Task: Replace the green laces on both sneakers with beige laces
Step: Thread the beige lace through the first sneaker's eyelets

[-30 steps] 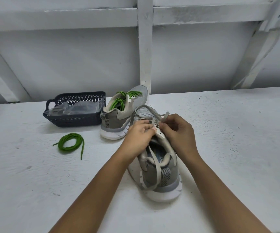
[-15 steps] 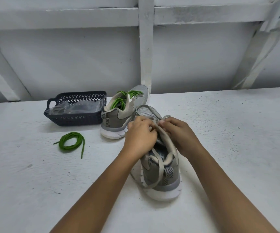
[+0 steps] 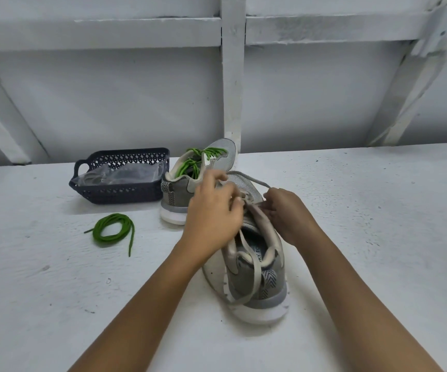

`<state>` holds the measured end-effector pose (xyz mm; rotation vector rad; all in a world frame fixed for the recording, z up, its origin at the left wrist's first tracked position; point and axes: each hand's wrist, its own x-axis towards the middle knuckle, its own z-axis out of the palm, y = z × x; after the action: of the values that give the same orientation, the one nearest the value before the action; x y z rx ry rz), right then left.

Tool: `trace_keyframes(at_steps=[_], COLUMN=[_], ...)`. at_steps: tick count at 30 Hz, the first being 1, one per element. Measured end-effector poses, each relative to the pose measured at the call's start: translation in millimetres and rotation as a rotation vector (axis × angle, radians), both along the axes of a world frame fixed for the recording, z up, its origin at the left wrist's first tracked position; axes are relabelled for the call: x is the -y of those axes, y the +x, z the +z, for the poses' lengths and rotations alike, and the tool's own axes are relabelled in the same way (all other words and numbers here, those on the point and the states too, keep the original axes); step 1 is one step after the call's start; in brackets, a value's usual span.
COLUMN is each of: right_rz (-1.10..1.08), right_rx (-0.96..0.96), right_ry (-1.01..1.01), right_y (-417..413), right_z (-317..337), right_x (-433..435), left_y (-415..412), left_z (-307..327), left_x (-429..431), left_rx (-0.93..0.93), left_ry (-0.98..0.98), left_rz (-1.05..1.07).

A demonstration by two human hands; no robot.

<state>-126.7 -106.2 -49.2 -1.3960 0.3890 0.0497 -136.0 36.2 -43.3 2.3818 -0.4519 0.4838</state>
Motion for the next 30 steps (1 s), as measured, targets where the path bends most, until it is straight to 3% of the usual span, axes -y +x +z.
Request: trace_keyframes(at_steps=[2,5,6,8,10,14,16,18,21,23,26,30], right_rz=[-0.031,-0.038,-0.04,-0.05,-0.064,-0.058,-0.05,-0.042,-0.035,-0.029,-0.008,0.012], right_rx=[-0.022,-0.027,-0.024,-0.012,0.003,0.043,0.059,0.075,0.081,0.068,0.037,0.018], right_ry=[0.077,0.113,0.124,0.158,0.179,0.157,0.126,0.102,0.107,0.118,0.166,0.213], right_y=[1,2,2,1,1,3,2,1,-1,-1,0,-1], right_z=[-1,-4,-4,-4,-6,-12,-12,-12,-11,-10,-11,-11], right_x=[1,2,2,3,4,3,2,1,2,2,3,6], left_y=[1,3,5,10,15,4,-3,-5,-5,-2,3,9], left_z=[15,40,46,52,56,57,58,56,48,39,30,22], left_x=[-10,-34,-45,-71,-95,-105,-87,-62,-24,-5,11,10], left_rx=[-0.207,-0.5,-0.529,-0.55,-0.63,-0.852,-0.813,-0.616,-0.275,-0.157,-0.114,-0.131], left_ry=[-0.393,-1.197,-1.364,-1.437,-1.195,-0.276,0.069,0.293,0.369,0.476,0.657,0.485], left_rz=[-0.01,-0.213,-0.28,-0.289,-0.224,-0.201,-0.173,-0.181,-0.123,-0.067,-0.01,-0.059])
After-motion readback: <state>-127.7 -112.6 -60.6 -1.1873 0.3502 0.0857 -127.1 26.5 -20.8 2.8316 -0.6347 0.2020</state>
